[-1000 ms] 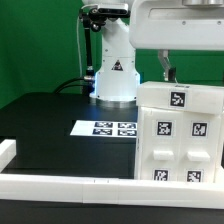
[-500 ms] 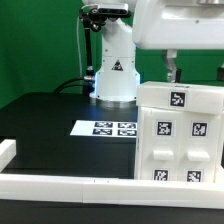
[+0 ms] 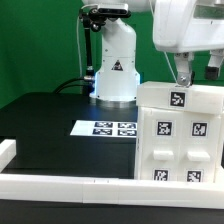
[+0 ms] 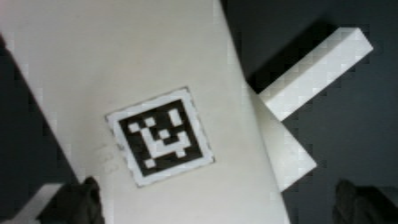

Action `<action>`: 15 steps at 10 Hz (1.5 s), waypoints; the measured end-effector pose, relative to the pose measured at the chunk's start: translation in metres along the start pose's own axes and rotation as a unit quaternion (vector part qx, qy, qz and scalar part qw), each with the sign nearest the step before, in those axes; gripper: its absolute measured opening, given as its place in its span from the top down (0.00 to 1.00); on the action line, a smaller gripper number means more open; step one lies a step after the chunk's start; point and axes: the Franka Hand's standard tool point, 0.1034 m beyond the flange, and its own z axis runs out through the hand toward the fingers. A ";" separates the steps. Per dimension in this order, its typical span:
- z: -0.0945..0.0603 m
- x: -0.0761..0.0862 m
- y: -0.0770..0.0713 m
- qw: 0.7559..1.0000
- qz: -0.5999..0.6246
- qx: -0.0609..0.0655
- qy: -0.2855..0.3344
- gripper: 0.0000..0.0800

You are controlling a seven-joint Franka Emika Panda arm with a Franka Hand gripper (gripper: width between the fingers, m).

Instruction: Assemble cabinet

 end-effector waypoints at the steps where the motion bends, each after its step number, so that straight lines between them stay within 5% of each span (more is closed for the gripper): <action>1: 0.000 -0.001 0.002 0.999 -0.044 -0.002 0.001 0.19; 10: 0.019 -0.016 0.013 0.998 -0.058 0.006 -0.008 0.19; 15: 0.020 -0.016 0.015 0.999 0.039 0.002 -0.003 0.31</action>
Offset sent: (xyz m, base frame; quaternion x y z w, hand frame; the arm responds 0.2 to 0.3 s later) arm 0.0140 -0.0089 -0.0061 0.0087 0.0064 -0.0345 0.9993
